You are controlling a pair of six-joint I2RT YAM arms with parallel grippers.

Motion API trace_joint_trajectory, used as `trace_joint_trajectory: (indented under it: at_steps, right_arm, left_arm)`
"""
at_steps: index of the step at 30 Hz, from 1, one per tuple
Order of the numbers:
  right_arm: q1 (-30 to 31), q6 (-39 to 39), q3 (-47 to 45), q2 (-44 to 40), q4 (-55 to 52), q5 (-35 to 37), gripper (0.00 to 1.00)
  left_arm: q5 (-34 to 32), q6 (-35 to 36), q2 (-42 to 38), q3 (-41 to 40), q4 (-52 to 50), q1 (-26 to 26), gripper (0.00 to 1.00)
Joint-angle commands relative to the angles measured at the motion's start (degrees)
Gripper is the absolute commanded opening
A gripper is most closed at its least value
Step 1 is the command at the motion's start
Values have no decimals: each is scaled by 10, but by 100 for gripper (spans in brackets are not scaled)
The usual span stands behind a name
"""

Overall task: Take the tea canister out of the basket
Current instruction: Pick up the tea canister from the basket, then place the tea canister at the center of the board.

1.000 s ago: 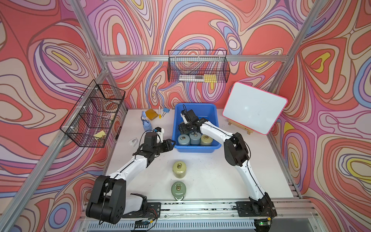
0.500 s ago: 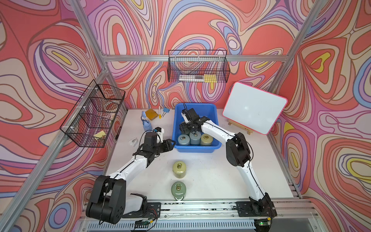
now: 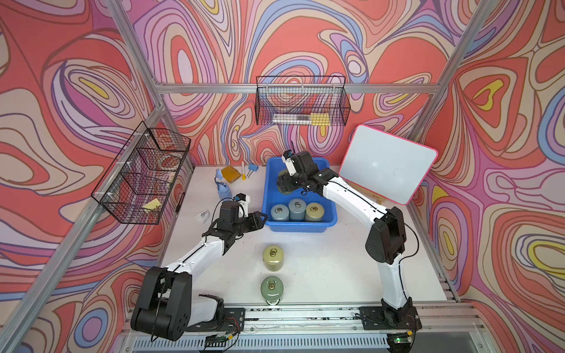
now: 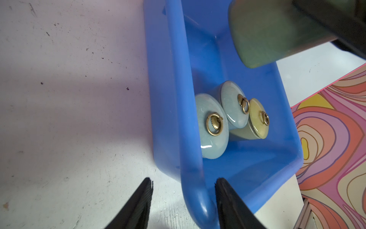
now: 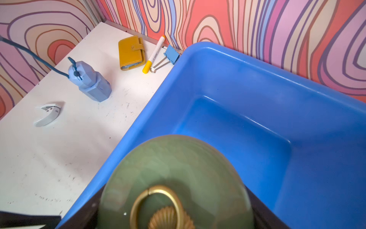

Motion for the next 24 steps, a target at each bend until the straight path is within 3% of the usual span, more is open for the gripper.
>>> trace_joint_trajectory:
  at_steps: [1, 10, 24]
  right_arm:
    - [-1, 1, -36, -68, 30, -16, 69]
    - [27, -2, -177, -212, 26, -4, 68]
    - [133, 17, -405, -381, 50, 35, 68]
  left_arm:
    - [2, 2, 0, 6, -3, 2, 56]
    - [5, -3, -3, 4, -1, 2, 57]
    - [0, -3, -17, -2, -3, 2, 57]
